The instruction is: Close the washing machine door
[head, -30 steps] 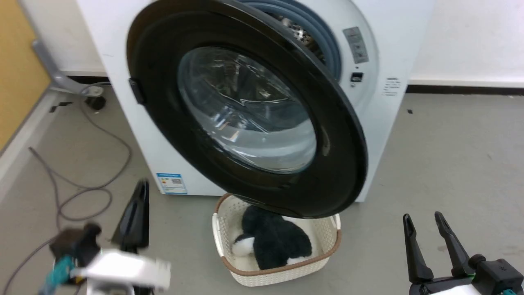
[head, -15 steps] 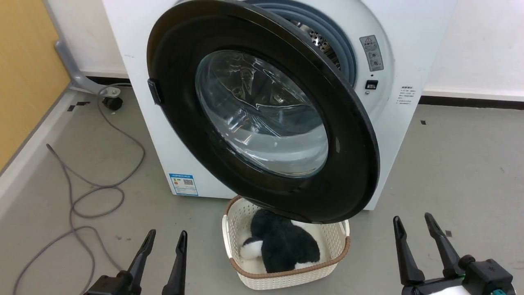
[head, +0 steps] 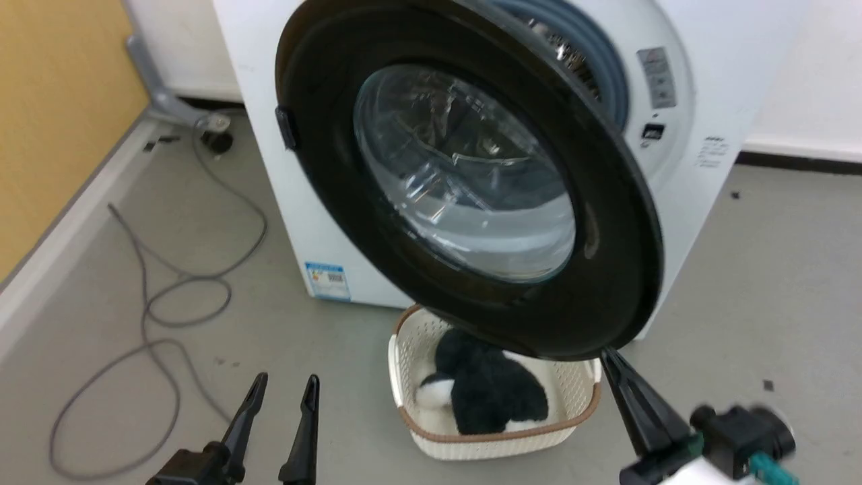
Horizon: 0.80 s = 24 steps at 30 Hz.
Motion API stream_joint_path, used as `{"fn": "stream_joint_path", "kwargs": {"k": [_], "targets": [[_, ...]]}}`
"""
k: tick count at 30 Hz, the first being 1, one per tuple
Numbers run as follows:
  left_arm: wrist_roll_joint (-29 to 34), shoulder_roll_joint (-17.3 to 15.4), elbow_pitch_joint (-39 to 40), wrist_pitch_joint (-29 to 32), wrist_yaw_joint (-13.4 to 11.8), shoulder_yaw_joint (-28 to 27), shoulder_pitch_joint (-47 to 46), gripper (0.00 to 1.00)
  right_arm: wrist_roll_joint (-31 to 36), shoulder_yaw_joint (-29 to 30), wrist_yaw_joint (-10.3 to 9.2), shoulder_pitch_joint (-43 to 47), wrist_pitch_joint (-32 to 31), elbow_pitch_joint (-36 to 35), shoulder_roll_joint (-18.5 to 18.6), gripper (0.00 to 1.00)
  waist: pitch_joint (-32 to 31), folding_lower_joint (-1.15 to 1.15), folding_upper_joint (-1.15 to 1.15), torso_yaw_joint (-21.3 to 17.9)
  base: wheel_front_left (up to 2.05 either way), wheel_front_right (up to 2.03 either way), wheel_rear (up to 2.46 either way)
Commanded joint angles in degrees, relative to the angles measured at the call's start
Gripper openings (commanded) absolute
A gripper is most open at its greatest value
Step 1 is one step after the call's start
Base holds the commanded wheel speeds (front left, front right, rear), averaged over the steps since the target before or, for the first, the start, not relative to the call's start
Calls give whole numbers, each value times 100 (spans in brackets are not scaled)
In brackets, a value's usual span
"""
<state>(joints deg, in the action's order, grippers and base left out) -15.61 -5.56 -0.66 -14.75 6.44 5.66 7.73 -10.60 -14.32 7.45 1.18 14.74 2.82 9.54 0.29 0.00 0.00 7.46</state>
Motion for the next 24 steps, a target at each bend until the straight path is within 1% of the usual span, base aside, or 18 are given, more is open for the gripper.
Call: {"fn": "stream_joint_path", "kwargs": {"k": [1,6,11,14,18,24], "targets": [[51,34,24,-25,29,-17,-110,100,-45,-47,3,-191,6,23,105,0,135,0,0,91,0,0,0],[95,102,46,-25,69,-7,-321,100,-253,-424,3,-1009,-232,186,725,0,541,0,0,245,0,0,0],[102,158,41,-25,90,46,-559,100,-710,-515,3,-1809,-483,514,1267,0,942,0,0,406,0,0,0],[71,193,37,-25,96,60,-695,100,-1001,-472,3,-2204,-594,771,1501,0,1159,0,0,517,0,0,0],[44,229,6,-25,100,96,-853,100,-1444,-256,3,-2669,-701,1132,1743,0,1385,0,0,641,0,0,0],[-28,254,19,-25,103,165,-1087,100,-1846,-130,3,-3372,-871,1622,2046,0,1699,0,0,780,0,0,0]]}}
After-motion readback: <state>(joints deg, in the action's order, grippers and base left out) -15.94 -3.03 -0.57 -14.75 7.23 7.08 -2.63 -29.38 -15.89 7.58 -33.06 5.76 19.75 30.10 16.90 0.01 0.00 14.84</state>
